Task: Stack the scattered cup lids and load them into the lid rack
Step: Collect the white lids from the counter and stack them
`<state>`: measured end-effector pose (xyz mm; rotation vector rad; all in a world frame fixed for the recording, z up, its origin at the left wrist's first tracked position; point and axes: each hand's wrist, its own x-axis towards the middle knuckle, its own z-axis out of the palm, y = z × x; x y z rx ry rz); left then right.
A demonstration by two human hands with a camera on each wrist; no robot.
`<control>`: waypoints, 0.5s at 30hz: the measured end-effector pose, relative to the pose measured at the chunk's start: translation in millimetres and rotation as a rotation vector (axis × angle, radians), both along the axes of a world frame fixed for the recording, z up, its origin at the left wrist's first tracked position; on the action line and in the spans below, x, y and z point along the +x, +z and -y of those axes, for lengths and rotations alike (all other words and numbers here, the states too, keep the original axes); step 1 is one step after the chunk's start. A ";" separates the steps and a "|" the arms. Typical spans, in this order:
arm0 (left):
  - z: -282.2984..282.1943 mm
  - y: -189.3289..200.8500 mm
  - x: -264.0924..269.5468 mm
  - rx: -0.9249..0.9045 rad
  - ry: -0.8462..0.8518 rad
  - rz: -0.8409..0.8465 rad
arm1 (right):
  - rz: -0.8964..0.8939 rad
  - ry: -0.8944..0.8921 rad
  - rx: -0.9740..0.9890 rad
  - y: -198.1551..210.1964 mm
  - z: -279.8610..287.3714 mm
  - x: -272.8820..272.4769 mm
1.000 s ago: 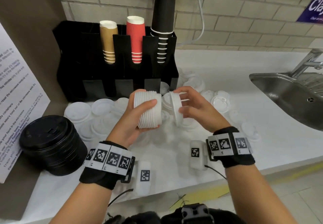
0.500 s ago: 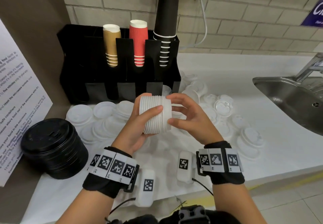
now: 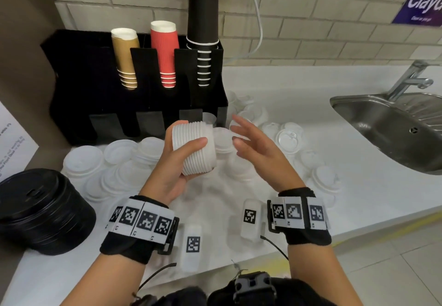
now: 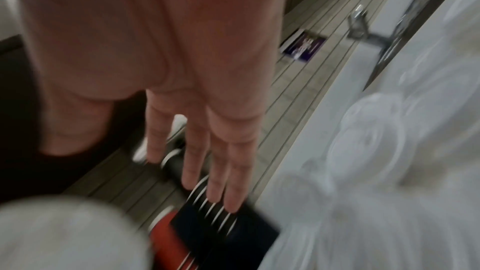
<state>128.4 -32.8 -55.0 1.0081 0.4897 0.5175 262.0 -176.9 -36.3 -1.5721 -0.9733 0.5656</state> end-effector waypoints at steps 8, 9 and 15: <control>-15.8 -1.6 6.7 -0.038 0.084 0.033 | 0.204 -0.326 -0.339 -10.1 92.1 69.3; -16.2 -1.6 8.1 -0.040 0.082 0.037 | 0.235 -0.324 -0.414 -12.9 98.7 71.5; -14.1 -0.1 18.1 -0.028 0.065 0.052 | 0.356 -0.223 -0.730 -24.5 111.1 65.1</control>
